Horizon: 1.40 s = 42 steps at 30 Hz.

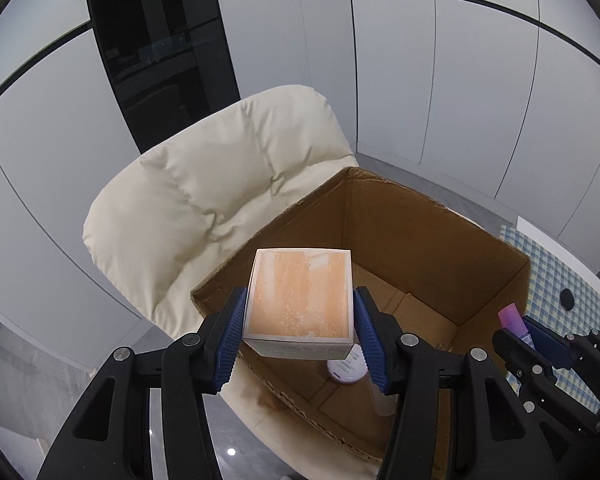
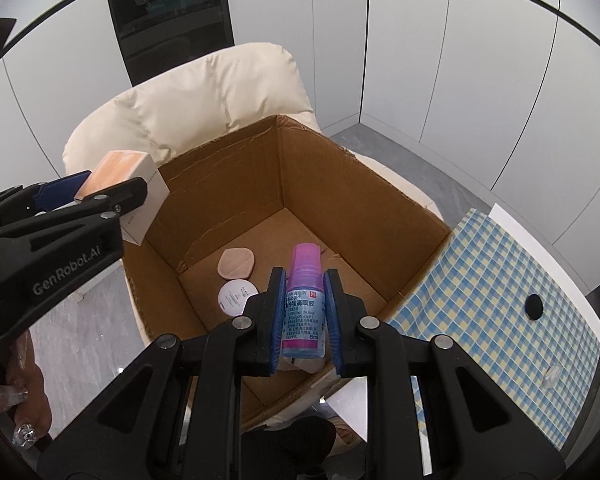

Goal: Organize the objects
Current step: 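Open the left tool releasing the cube while the right tool releases the bottle, then withdraw both open tools up and away from the box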

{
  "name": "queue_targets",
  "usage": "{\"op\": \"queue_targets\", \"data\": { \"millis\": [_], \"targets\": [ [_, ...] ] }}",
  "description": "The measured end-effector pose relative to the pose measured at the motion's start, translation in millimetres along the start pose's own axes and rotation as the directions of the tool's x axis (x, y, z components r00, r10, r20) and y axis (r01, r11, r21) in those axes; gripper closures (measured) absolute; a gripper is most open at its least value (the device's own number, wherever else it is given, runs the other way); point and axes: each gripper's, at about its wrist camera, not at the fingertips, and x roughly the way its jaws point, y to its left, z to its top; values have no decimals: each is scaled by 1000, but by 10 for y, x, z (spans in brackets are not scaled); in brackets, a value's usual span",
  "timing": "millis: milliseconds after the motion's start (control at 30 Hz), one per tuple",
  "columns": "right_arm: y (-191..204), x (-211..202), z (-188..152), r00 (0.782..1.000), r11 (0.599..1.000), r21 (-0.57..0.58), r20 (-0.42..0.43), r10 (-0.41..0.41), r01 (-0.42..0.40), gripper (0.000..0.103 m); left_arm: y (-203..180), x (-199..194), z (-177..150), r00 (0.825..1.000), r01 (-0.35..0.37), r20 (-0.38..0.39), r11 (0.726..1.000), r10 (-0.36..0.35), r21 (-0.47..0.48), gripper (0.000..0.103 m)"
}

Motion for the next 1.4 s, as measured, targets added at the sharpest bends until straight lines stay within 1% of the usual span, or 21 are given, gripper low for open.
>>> {"op": "queue_targets", "data": {
  "millis": [67,100,133,167,200,233,267,333,467,600,767,1000,1200,1400],
  "targets": [
    [10,49,13,1000,1000,-12,7,14,-14,83,-7,21,14,1000,2,10,1000,-2,5,47],
    [24,63,18,1000,1000,-21,14,2,-2,81,-17,37,20,1000,2,10,1000,-2,12,43],
    [33,71,27,1000,999,-24,17,-26,26,60,-27,59,30,1000,-4,2,1000,4,17,26],
    [36,72,39,998,998,-21,21,-52,52,18,-23,76,33,1000,-13,-5,1000,13,12,7],
    [34,48,43,997,997,-17,41,-73,74,4,-7,85,35,1000,-14,-5,1000,14,1,1],
    [35,12,40,994,997,-15,75,-74,75,0,15,73,29,1000,2,7,1000,-2,-13,1],
    [25,-16,38,994,998,-13,88,-66,67,0,30,64,22,1000,17,10,1000,-17,-23,1],
    [-12,-18,44,996,999,-1,75,-42,42,0,54,70,17,1000,30,4,999,-30,-36,1],
    [-97,36,37,999,999,36,40,-36,34,0,53,68,-4,1000,22,-2,999,-22,-29,1],
    [-174,45,-12,999,997,72,17,-27,26,0,47,29,-23,1000,31,-2,999,-31,-27,1],
    [-194,-17,-60,999,997,71,17,-42,41,0,29,-12,-44,999,37,2,999,-37,-17,1],
    [-203,-58,-43,999,996,77,20,-43,42,0,15,-47,-58,999,33,4,999,-33,-9,1],
    [-205,-87,-34,999,996,75,23,-43,41,0,72,-98,-49,1000,19,5,999,-19,-25,1],
    [-244,-220,-56,998,994,94,28,-57,54,0,137,-232,-117,1000,14,6,999,-14,-32,1]
  ]
}}
